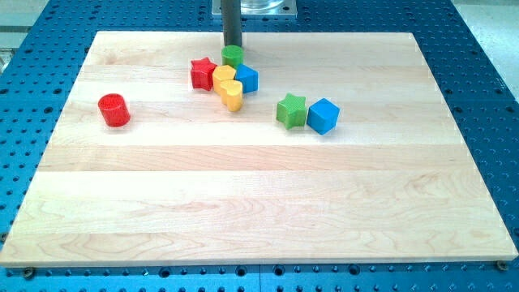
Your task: Move the green circle into the hexagon
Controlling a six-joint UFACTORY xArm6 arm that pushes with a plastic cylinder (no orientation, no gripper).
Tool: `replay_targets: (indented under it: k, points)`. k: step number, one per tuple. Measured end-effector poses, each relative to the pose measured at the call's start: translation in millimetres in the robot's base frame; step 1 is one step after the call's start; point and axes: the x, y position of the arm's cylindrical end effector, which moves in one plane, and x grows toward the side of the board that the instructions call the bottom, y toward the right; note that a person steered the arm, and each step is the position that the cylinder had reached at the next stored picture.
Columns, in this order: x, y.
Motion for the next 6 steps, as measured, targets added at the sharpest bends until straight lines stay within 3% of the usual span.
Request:
replay_targets:
  k: [1,4,6]
  points:
    - [24,0]
    - [8,22]
    - [35,22]
